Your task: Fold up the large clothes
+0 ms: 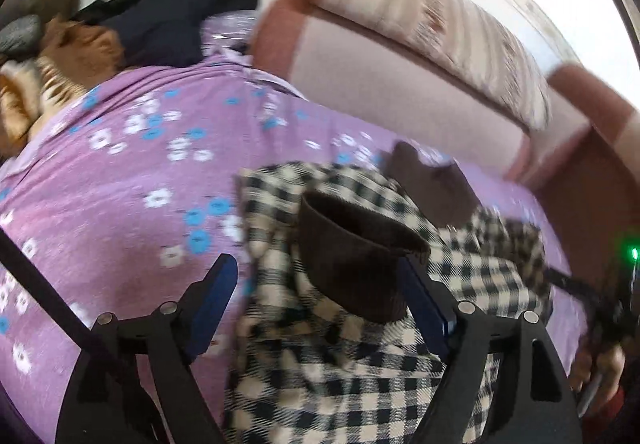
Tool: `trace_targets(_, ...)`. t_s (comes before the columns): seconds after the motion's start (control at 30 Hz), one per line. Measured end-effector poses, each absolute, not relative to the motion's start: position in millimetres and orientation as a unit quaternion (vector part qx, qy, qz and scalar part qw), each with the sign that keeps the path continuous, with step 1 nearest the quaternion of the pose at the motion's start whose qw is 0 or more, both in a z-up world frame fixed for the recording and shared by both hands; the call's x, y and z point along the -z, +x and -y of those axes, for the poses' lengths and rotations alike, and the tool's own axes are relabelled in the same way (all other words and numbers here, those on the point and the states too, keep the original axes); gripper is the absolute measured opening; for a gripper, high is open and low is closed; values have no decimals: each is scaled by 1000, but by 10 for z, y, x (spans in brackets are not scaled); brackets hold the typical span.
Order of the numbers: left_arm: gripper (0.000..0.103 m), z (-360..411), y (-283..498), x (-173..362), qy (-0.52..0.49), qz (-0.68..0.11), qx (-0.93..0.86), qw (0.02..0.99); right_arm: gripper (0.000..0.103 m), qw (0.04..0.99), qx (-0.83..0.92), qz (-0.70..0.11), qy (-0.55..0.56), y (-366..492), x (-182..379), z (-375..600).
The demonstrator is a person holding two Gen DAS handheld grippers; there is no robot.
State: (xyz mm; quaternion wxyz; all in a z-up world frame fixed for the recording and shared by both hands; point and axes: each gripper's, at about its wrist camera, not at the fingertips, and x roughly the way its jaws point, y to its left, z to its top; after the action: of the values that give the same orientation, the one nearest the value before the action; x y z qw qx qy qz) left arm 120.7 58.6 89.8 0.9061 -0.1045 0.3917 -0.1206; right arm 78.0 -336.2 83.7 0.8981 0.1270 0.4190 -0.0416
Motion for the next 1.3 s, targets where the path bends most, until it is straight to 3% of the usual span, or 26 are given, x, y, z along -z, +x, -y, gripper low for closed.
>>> trace_targets(0.07,81,-441,1244,-864,-77,-397,118,907,34,891,36,-432,137,858,-766,3385)
trace_targets(0.1,65,-369,1287,-818,-59,-408,113,904,7,885,32,-440,147,894,-739,3409)
trace_targets(0.13,9,-326,1321,-780,-48,-417,113,901,7,884,35,-441,153,906,-734,3436)
trace_targets(0.2,3,-329,1372,-727,-55,-429,109,895,6,891,50,-420,165,880,-805,3507)
trace_targets(0.43,4,-546,1316,-929,-101,-377,76,918,8,907,110,-358,196,750,-989,3813)
trace_targets(0.53,4,-689,1340,-823,-115,-390,36,913,28,890,136,-376,219,758,-871,3976)
trace_targets(0.83,6,-1072,1109,-1056,-165,-355,-11,920,28,910,107,-360,175,700,-1062,3654)
trace_targets(0.87,8,-993,1060,-1146,-155,-344,4,926,28,911,102,-362,166,712,-1052,3593)
trace_targets(0.9,21,-875,1007,-1238,-147,-334,31,930,28,912,98,-366,157,723,-1044,3538)
trace_targets(0.93,42,-750,962,-1301,-141,-327,60,933,28,913,95,-370,147,734,-1027,3474)
trace_targets(1.0,59,-477,901,-1355,-124,-317,112,934,28,911,87,-378,140,755,-981,3401)
trace_targets(1.2,59,200,1084,-1010,-14,-360,161,919,28,906,74,-397,131,763,-884,3299)
trace_targets(1.3,58,20,1336,-795,3,-380,88,921,28,904,81,-397,136,716,-899,3386)
